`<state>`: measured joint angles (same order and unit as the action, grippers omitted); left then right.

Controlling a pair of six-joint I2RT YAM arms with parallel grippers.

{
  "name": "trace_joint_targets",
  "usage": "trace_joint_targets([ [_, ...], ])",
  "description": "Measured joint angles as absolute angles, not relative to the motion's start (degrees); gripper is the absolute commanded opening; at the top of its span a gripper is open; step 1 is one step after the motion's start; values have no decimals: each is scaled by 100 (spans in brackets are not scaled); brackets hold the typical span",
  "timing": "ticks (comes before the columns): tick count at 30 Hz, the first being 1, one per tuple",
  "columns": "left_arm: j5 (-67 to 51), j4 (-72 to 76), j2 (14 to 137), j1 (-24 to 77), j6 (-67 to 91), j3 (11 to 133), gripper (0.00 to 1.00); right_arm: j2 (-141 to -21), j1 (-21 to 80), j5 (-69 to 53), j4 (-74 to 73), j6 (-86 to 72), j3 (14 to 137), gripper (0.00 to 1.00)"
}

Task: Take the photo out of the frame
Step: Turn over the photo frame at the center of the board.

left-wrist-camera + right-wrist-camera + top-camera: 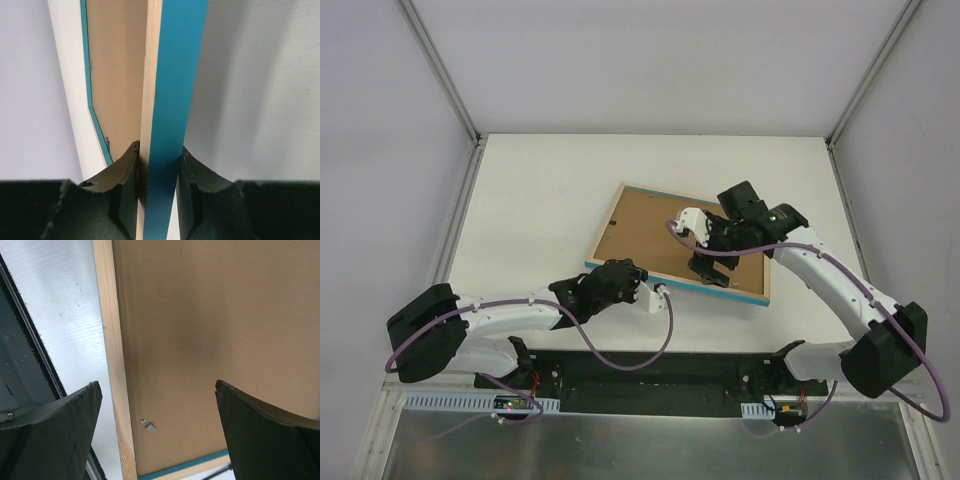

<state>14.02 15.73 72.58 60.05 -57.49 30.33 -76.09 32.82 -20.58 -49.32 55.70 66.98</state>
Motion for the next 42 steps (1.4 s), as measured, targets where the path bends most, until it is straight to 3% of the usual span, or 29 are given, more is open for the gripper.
trace_joint_targets([
  [18, 757, -1055, 7153, 6003, -5035, 5212, 0, -5953, 2888, -1772, -5236, 5951, 7439, 96],
  [32, 89, -2506, 7328, 5990, -4407, 6462, 0, -5774, 2799, -2084, -5422, 5968, 7570, 96],
  [42, -228, -2816, 7349, 5878, -4268, 6707, 0, -5769, 2794, -2655, -5784, 6075, 7988, 96],
])
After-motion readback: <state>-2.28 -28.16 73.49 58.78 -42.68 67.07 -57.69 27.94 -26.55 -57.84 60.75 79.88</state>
